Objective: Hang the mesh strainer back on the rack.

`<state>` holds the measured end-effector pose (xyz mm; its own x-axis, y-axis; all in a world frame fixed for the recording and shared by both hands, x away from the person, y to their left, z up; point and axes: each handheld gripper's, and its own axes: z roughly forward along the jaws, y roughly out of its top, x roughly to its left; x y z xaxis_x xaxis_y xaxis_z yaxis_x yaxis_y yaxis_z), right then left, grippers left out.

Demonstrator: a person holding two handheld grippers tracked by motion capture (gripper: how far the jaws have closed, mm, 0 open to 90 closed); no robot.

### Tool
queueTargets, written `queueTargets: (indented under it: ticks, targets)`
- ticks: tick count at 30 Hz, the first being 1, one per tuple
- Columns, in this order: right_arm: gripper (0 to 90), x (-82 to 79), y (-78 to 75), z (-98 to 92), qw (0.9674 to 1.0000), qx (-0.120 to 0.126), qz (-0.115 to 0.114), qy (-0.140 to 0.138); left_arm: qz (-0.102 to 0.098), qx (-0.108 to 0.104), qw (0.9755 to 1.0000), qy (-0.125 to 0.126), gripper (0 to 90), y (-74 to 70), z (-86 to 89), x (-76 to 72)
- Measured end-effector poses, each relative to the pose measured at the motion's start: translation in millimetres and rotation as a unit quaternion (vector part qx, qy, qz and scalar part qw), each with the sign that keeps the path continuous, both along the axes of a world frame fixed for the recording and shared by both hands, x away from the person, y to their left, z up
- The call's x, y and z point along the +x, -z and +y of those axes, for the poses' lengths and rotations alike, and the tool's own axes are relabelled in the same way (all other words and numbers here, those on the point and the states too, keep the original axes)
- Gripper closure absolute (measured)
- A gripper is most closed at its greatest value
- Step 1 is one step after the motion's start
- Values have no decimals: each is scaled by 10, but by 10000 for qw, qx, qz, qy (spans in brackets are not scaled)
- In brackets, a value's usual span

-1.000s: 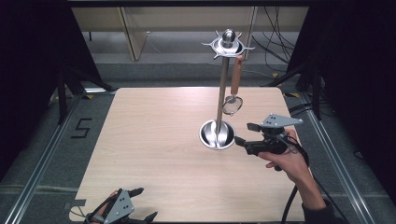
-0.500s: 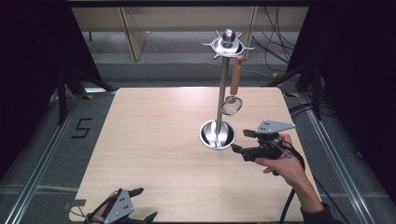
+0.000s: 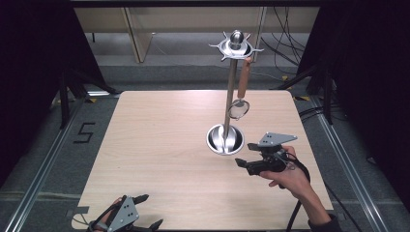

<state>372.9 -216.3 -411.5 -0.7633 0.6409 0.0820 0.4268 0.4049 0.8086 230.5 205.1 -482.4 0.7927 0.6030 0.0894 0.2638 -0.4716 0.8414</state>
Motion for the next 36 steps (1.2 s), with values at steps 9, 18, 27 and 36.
queueTargets:
  ticks: [9, 18, 27, 36]
  targets:
    - [265, -10, 73, -18, 10000, -35, -24, 30, -8, 23, 10000, 14, 151, -1, 2, 2]
    - [265, -40, 224, -42, 9997, -51, 218, 38, -8, 83, 10000, 15, 151, -6, 9, 3]
    - [265, -72, 385, -69, 9991, -158, 396, 12, 3, -47, 10000, -2, 151, 2, -4, -7]
    - [262, -122, 543, -79, 9986, -187, 495, 3, -1, -42, 10000, 6, 151, 2, -3, -5]
